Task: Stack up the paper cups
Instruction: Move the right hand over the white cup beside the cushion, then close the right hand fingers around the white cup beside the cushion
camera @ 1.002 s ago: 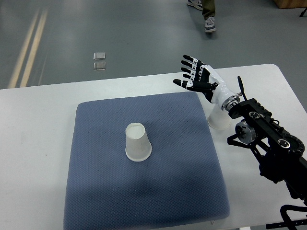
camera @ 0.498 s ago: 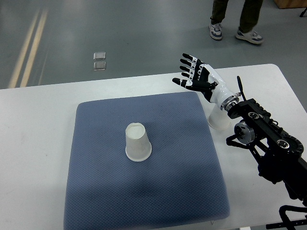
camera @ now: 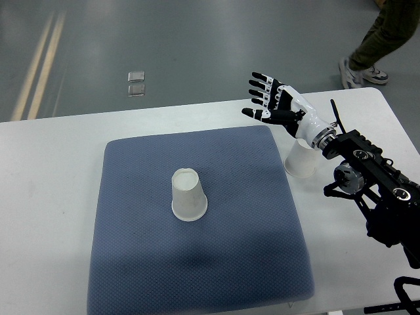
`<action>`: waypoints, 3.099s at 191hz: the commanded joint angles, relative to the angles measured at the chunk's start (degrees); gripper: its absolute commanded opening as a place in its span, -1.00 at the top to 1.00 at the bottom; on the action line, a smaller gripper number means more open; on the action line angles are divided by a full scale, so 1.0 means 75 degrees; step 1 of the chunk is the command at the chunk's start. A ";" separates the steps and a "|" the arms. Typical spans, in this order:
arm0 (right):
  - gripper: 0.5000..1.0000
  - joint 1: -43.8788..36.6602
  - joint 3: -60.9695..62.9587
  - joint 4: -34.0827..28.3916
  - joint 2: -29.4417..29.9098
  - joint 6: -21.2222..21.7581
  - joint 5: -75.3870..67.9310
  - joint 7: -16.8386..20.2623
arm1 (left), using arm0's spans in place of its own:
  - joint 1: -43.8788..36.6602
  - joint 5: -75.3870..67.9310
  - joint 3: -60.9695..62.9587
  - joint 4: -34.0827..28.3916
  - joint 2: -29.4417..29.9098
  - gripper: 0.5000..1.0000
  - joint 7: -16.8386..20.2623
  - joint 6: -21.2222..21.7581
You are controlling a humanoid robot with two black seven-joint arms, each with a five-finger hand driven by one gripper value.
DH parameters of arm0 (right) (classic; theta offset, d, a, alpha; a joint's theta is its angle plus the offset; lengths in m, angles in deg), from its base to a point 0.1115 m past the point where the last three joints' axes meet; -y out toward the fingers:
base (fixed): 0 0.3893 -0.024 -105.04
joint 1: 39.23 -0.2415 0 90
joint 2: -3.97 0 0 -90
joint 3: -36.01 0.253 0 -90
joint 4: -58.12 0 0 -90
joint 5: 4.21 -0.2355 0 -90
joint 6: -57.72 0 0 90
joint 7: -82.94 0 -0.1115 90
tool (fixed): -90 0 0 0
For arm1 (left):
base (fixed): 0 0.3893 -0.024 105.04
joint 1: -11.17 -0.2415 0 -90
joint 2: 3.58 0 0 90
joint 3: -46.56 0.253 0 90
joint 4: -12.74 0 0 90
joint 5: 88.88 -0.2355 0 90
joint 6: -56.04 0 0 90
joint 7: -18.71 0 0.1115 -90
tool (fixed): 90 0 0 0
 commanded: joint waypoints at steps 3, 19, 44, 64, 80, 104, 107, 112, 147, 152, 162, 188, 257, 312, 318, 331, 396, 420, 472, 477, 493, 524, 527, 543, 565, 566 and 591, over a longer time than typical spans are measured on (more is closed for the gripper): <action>-0.69 -0.0309 -0.0066 -0.0085 -0.0462 0.0211 0.0054 -0.0002 | 0.0000 0.0000 0.0000 0.0000 0.0000 -1.00 0.0000 -0.0011; -0.69 -0.0555 -0.0090 -0.0096 -0.0954 0.0656 0.0136 -0.0002 | 0.0000 0.0000 0.0000 0.0000 0.0000 -1.00 0.0000 0.0000; -0.69 -0.1117 -0.0629 -0.0096 -0.1927 0.1242 0.0488 -0.0154 | 0.0000 0.0000 0.0000 0.0000 0.0000 -1.00 0.0000 0.0000; -0.69 -0.1422 -0.1273 -0.0096 -0.2724 0.1464 0.1074 -0.0483 | 0.0000 0.0000 0.0000 0.0000 0.0000 -1.00 0.0000 0.0000; -0.69 -0.1668 -0.1730 -0.0120 -0.3122 0.1582 0.1707 -0.0729 | 0.0000 0.0000 0.0000 0.0000 0.0000 -1.00 0.0000 0.0000; -0.69 -0.1774 -0.2175 -0.0284 -0.3474 0.1582 0.2831 -0.1010 | 0.0000 0.0000 0.0000 0.0000 0.0000 -1.00 0.0000 0.0000; -0.69 -0.1785 -0.2199 -0.0307 -0.3497 0.1582 0.2925 -0.1033 | 0.0000 0.0000 0.0000 0.0000 0.0000 -1.00 0.0000 0.0000; -0.69 -0.1797 -0.2246 -0.0354 -0.3509 0.1582 0.3217 -0.1092 | 0.0000 0.0000 0.0000 0.0000 0.0000 -1.00 0.0000 0.0000; -0.69 -0.1774 -0.2386 -0.0589 -0.3533 0.1570 0.4764 -0.1209 | 0.0000 0.0000 0.0000 0.0000 0.0000 -1.00 0.0000 0.0000; -0.69 -0.1762 -0.2422 -0.0612 -0.3533 0.1570 0.4918 -0.1209 | 0.0000 0.0000 0.0000 0.0000 0.0000 -1.00 0.0000 0.0000; -0.69 -0.1750 -0.2480 -0.0647 -0.3533 0.1546 0.5234 -0.1209 | 0.0000 0.0000 -0.0012 0.0000 0.0000 -1.00 0.0000 0.0000; -0.69 -0.1668 -0.2574 -0.0647 -0.3533 0.1500 0.5714 -0.1221 | 0.0000 0.0000 0.0000 0.0000 0.0000 -1.00 0.0000 0.0000; -0.69 -0.1586 -0.3195 -0.0413 -0.3497 0.0984 0.6277 -0.1244 | 0.0000 0.0000 0.0000 0.0000 0.0000 -1.00 0.0000 0.0000; -0.67 -0.1516 -0.3277 -0.0026 -0.3380 0.0539 0.6570 -0.1244 | 0.0000 0.0000 0.0000 0.0000 0.0000 -1.00 0.0000 0.0000; -0.67 -0.1516 -0.3277 -0.0014 -0.3380 0.0539 0.6582 -0.1244 | 0.0000 0.0000 0.0000 0.0000 0.0000 -1.00 0.0000 0.0000; -0.66 -0.1516 -0.3277 0.0021 -0.3357 0.0515 0.6605 -0.1244 | 0.0000 0.0000 0.0000 0.0000 0.0000 -1.00 0.0000 0.0000; -0.53 -0.1481 -0.3476 0.0185 -0.3263 0.0269 0.6816 -0.1244 | 0.0000 0.0000 0.0000 0.0000 0.0000 -1.00 0.0000 0.0000; -0.47 -0.1481 -0.3500 0.0267 -0.3263 0.0234 0.6828 -0.1244 | 0.0000 0.0000 0.0000 0.0000 0.0000 -1.00 0.0000 0.0000; -0.32 -0.1481 -0.3500 0.0396 -0.3204 0.0164 0.6957 -0.1256 | 0.0000 0.0000 0.0000 0.0000 0.0000 -1.00 0.0000 0.0000; -0.30 -0.1481 -0.3500 0.0396 -0.3204 0.0164 0.6957 -0.1256 | 0.0000 0.0000 0.0000 0.0000 0.0000 -1.00 0.0000 0.0000; -0.28 -0.1481 -0.3511 0.0396 -0.3204 0.0152 0.6957 -0.1256 | 0.0000 0.0000 0.0000 0.0000 0.0000 -1.00 0.0000 0.0000; -0.19 -0.1481 -0.3511 0.0396 -0.3158 0.0152 0.6957 -0.1256 | 0.0000 0.0000 0.0000 0.0000 0.0000 -1.00 0.0000 -0.0011; -0.19 -0.1481 -0.3511 0.0396 -0.3146 0.0152 0.6957 -0.1256 | 0.0000 0.0000 0.0000 0.0012 0.0000 -1.00 0.0000 -0.0011; -0.13 -0.1492 -0.3523 0.0396 -0.3146 0.0152 0.6957 -0.1256 | 0.0000 0.0000 0.0000 0.0000 0.0000 -1.00 0.0000 0.0000; -0.07 -0.1492 -0.3523 0.0396 -0.3146 0.0152 0.6957 -0.1256 | 0.0000 0.0000 0.0000 0.0000 0.0000 -1.00 0.0000 0.0000; -0.07 -0.1492 -0.3523 0.0396 -0.3146 0.0152 0.6957 -0.1256 | 0.0000 0.0000 0.0000 0.0000 0.0000 -1.00 0.0000 0.0000; 0.03 -0.1504 -0.3523 0.0396 -0.3146 0.0152 0.6957 -0.1256 | 0.0000 0.0000 0.0000 0.0000 0.0000 -1.00 0.0000 0.0000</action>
